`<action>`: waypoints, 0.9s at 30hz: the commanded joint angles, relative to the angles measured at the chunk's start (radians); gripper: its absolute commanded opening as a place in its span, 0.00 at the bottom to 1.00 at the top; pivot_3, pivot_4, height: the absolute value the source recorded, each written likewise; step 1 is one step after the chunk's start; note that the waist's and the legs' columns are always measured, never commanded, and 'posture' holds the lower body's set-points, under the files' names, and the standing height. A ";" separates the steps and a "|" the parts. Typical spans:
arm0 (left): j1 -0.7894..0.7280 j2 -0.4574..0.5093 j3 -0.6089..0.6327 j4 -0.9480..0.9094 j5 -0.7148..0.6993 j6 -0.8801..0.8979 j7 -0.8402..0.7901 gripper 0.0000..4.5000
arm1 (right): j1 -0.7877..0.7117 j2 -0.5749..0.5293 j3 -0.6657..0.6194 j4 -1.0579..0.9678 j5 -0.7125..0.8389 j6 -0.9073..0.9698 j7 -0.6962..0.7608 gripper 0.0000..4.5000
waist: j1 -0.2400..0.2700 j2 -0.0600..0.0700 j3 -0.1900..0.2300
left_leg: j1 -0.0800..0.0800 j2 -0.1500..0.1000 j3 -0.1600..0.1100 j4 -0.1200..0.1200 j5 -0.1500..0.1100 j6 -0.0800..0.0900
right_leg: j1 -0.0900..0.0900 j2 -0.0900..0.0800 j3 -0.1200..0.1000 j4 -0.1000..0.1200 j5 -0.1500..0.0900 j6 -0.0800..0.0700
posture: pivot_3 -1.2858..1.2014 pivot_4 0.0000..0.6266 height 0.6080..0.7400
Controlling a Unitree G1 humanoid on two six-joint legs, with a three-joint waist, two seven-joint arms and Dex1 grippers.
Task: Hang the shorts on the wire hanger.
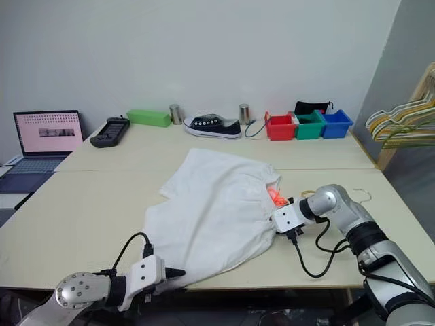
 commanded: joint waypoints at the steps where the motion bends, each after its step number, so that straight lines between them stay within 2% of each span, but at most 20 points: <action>1: -0.012 0.010 0.034 0.001 -0.002 0.031 0.002 0.19 | -0.041 0.002 -0.012 -0.003 0.006 0.000 -0.002 0.17 | -0.002 0.000 0.000 | 0.000 0.000 0.000 0.000 0.000 0.000 | 0.000 0.000 0.000 0.000 0.000 0.000 | 0.46 0.00 1.00; 5: -0.015 0.000 0.038 0.003 -0.013 0.028 -0.008 0.19 | -0.035 0.002 -0.013 -0.020 0.014 0.015 0.009 0.17 | -0.001 0.000 0.000 | 0.000 -0.001 0.003 0.000 0.004 0.007 | 0.000 -0.001 0.000 0.000 0.001 0.001 | 0.46 0.00 1.00; 6: -0.015 0.000 0.041 0.004 -0.020 0.026 -0.013 0.26 | -0.032 0.001 -0.013 -0.028 0.018 0.019 0.015 0.15 | 0.001 0.000 0.000 | 0.000 -0.001 0.003 0.000 0.004 0.007 | 0.000 0.000 0.000 0.000 0.001 0.002 | 0.46 0.00 1.00; 8: -0.017 0.000 0.045 0.007 -0.027 0.024 -0.017 0.33 | -0.028 0.000 -0.014 -0.035 0.021 0.024 0.020 0.15 | 0.005 0.000 0.000 | -0.001 -0.001 0.003 0.000 0.004 0.007 | -0.001 0.001 0.000 0.000 0.001 0.002 | 0.46 0.00 1.00; 15: -0.057 0.021 0.050 0.060 0.017 0.009 0.002 0.67 | -0.032 0.011 -0.012 -0.027 0.014 0.027 0.012 0.15 | 0.009 0.000 -0.001 | -0.003 -0.001 0.006 -0.003 0.002 0.005 | -0.002 0.009 0.000 -0.001 -0.002 0.002 | 0.47 0.00 1.00; 22: -0.050 0.027 0.040 0.065 0.041 -0.011 -0.008 0.67 | -0.031 0.022 -0.008 -0.018 0.013 0.030 0.018 0.15 | 0.007 0.000 -0.001 | -0.002 0.001 0.006 -0.005 0.002 0.005 | -0.002 0.012 0.001 0.000 -0.003 0.000 | 0.47 0.00 1.00; 23: -0.050 0.027 0.044 0.064 0.035 -0.009 -0.012 0.58 | -0.030 0.022 -0.008 -0.017 0.016 0.032 0.023 0.06 | 0.007 0.000 -0.001 | -0.002 0.001 0.006 -0.005 0.002 0.005 | -0.002 0.012 0.001 0.000 -0.003 0.000 | 0.47 0.00 1.00; 24: -0.051 0.029 0.047 0.062 0.031 -0.008 -0.015 0.54 | -0.030 0.022 -0.008 -0.017 0.017 0.030 0.025 0.02 | 0.007 0.000 -0.001 | -0.002 0.001 0.006 -0.005 0.002 0.005 | -0.002 0.012 0.002 0.000 -0.003 0.000 | 0.47 0.00 1.00; 27: -0.048 0.035 0.059 0.062 0.028 -0.009 -0.023 0.39 | -0.028 0.024 -0.008 -0.022 0.018 0.032 0.028 0.00 | 0.007 0.000 -0.001 | -0.002 0.001 0.007 -0.005 0.002 0.005 | -0.002 0.012 0.002 0.000 -0.003 0.000 | 0.47 0.00 1.00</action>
